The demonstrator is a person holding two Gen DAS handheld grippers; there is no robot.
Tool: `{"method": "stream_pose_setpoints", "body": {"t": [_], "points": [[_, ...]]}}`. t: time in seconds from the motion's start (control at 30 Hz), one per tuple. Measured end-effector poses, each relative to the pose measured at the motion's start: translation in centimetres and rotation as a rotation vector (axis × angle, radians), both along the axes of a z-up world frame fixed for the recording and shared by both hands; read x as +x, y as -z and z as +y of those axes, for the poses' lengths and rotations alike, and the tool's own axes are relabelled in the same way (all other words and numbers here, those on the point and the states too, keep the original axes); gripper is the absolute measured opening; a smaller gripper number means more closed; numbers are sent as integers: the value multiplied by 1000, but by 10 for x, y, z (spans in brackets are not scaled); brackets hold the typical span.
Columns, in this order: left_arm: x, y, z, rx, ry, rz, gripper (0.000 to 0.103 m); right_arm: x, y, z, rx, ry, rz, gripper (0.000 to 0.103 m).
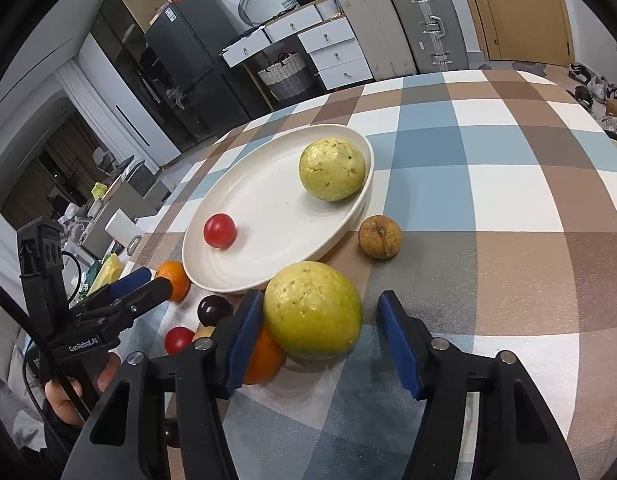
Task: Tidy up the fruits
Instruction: 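Grasp the second yellow-green fruit with the right tool while the left tool grasps a mandarin orange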
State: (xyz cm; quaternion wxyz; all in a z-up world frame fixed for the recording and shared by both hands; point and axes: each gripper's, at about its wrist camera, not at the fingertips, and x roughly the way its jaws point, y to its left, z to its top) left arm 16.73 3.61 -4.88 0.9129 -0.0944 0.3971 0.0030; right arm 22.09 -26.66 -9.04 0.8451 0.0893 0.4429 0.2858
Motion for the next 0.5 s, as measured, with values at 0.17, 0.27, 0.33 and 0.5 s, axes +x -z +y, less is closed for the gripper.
{"method": "stream_pose_setpoints", "body": {"t": [0.17, 0.27, 0.33, 0.5], "points": [[2, 3, -7, 2, 44, 27, 72, 1, 1, -1, 30, -10, 14, 51], [2, 4, -8, -6, 58, 27, 64, 0, 1, -2, 28, -5, 9, 50], [2, 4, -8, -11, 60, 25, 60, -2, 0, -3, 19, 8, -3, 50], [3, 5, -8, -21, 74, 33, 56, -4, -6, -9, 29, 28, -29, 50]]}}
